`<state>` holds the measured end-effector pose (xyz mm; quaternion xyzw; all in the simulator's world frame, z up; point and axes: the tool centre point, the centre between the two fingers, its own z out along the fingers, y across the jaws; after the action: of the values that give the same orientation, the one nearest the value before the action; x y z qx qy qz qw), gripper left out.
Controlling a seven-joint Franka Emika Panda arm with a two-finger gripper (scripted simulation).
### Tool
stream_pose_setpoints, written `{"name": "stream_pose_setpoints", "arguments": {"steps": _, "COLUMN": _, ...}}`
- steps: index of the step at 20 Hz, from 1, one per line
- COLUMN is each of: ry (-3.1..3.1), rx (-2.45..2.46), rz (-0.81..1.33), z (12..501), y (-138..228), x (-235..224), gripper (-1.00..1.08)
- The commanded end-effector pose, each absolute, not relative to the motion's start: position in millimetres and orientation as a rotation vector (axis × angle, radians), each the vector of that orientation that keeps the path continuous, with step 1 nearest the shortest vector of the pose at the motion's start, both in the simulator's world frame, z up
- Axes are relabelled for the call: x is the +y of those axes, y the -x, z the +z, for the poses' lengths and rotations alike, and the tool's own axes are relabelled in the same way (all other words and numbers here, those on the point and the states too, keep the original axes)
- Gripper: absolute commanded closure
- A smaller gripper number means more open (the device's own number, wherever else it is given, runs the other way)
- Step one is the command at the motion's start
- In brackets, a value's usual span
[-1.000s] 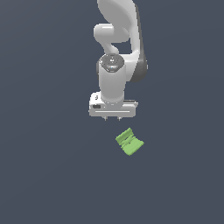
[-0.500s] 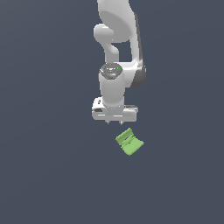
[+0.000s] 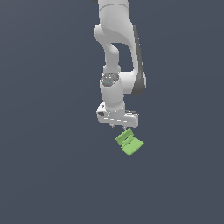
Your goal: Pick up the object and move it to a goal position.
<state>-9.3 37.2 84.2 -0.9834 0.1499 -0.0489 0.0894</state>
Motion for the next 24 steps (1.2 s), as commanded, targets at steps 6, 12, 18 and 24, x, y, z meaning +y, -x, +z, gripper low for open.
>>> {"name": "stream_pose_setpoints", "arguments": {"steps": 6, "ry": 2.787, "rx": 0.647, "rz": -0.214, "z": 64.8, "y": 10.6, "x": 52.5, "gripper": -0.20}}
{"name": "stream_pose_setpoints", "arguments": {"steps": 12, "ry": 2.708, "rx": 0.745, "rz": -0.243, "z": 59.0, "y": 11.4, "x": 59.8, "gripper": -0.20}}
{"name": "stream_pose_setpoints", "arguments": {"steps": 18, "ry": 2.665, "rx": 0.799, "rz": -0.258, "z": 56.6, "y": 11.5, "x": 62.1, "gripper": -0.20}}
{"name": "stream_pose_setpoints", "arguments": {"steps": 24, "ry": 2.657, "rx": 0.784, "rz": -0.258, "z": 60.4, "y": 13.1, "x": 74.6, "gripper": -0.20}}
